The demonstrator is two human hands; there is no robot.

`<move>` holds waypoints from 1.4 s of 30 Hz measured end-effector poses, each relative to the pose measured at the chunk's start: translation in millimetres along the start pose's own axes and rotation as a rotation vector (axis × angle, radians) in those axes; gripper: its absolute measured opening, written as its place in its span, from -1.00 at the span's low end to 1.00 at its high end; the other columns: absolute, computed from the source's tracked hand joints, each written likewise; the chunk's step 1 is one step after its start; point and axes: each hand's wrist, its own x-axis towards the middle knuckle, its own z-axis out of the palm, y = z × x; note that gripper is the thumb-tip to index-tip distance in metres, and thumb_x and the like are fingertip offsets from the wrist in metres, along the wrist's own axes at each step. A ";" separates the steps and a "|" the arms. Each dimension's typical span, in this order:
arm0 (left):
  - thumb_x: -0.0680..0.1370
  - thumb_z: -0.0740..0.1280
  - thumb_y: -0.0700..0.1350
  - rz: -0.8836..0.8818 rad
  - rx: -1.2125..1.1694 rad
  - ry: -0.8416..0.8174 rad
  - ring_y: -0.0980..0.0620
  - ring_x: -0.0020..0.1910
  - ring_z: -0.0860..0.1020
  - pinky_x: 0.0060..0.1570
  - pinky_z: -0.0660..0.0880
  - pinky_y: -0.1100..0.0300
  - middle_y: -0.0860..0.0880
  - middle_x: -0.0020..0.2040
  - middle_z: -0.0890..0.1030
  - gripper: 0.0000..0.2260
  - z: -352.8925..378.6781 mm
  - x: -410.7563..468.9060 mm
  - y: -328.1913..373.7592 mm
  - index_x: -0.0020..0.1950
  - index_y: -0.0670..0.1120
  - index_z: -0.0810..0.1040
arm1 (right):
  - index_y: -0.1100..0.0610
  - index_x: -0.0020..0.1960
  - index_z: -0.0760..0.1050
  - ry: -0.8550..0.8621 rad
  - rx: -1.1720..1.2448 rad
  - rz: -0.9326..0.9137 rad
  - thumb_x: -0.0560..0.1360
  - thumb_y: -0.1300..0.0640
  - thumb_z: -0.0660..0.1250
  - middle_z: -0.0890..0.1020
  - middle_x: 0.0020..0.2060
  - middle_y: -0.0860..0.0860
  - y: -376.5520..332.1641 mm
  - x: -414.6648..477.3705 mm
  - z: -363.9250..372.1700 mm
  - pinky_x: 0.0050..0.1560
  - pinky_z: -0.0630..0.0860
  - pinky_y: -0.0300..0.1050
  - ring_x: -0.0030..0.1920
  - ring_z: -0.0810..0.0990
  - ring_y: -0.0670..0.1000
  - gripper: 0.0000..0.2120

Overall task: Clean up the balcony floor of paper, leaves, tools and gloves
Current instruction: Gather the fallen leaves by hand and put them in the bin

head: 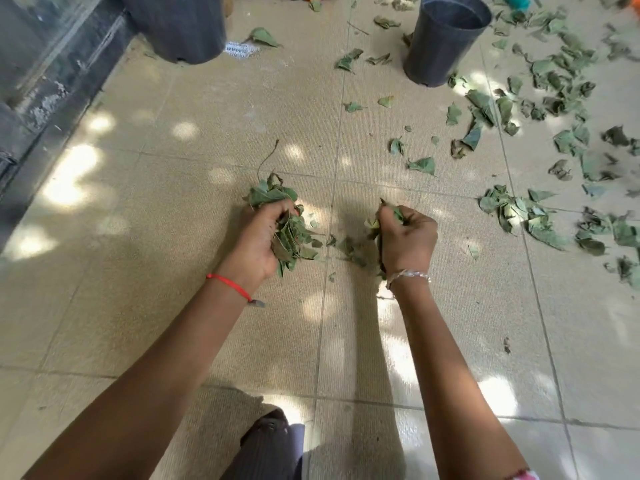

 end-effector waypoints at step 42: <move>0.46 0.29 -0.34 0.167 0.071 0.239 0.10 -0.54 0.56 -0.49 0.50 0.26 0.06 -0.55 0.56 -0.84 -30.9 -4.8 27.0 -0.22 -0.10 0.52 | -0.11 0.45 0.16 -0.559 -1.158 -0.734 0.29 -0.50 0.15 0.13 0.47 0.06 27.6 -11.2 59.2 0.46 -0.10 0.24 0.48 -0.03 0.22 -0.16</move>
